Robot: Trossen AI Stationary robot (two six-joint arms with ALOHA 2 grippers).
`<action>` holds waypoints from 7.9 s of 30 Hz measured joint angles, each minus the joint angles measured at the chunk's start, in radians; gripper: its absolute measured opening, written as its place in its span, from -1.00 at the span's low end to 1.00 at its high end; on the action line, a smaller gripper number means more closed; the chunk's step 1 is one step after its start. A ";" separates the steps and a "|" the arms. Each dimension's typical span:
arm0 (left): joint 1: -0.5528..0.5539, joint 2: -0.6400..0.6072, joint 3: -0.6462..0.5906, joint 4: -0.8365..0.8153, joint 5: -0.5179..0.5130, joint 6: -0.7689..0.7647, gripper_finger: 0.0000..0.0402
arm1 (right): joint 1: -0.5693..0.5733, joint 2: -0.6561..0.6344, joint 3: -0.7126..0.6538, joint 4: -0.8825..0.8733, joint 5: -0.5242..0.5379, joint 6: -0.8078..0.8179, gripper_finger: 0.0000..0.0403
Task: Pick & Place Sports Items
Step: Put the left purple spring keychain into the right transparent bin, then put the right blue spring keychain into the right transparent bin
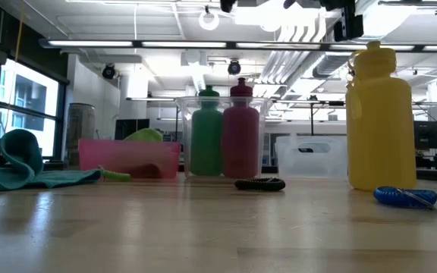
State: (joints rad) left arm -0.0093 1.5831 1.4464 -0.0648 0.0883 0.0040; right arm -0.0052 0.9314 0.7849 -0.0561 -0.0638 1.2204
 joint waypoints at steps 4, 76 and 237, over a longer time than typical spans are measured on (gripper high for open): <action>0.000 -0.044 0.000 -0.068 0.003 -0.041 0.13 | -0.035 -0.001 0.000 0.000 0.012 -0.053 -0.92; -0.053 -0.186 0.001 -0.205 0.095 -0.364 0.07 | -0.599 0.190 0.017 -0.411 -0.031 -0.948 -0.38; -0.088 -0.186 0.000 -0.205 0.103 -0.309 0.07 | 0.815 0.507 -0.163 -0.409 0.013 -0.244 -0.54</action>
State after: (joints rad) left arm -0.0970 1.3972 1.4467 -0.2699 0.1913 -0.3050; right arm 0.8094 1.4380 0.6223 -0.4653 -0.0510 0.9762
